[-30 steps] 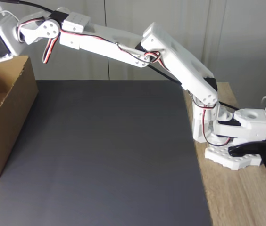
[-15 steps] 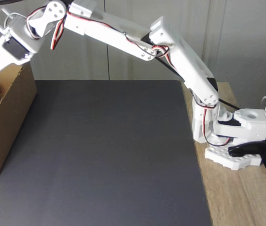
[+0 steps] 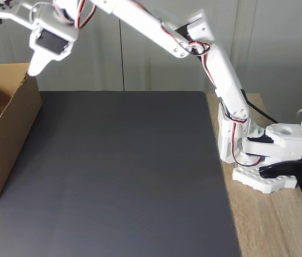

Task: Grasp a ball and put it in the box.

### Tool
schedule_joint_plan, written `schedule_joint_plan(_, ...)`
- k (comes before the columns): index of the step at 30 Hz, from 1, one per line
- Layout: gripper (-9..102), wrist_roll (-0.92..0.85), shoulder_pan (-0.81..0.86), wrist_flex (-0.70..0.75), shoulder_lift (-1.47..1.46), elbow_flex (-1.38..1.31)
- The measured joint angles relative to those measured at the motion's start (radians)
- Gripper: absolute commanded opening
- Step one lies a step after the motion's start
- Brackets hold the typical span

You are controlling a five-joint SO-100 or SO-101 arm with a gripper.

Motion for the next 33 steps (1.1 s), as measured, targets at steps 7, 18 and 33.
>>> schedule_joint_plan(7,4,-0.020,-0.012,0.091,0.110,0.000)
schedule_joint_plan(18,4,-0.034,-0.025,0.120,0.224,0.011)
schedule_joint_plan(33,4,-0.114,-0.052,-0.101,0.891,0.908)
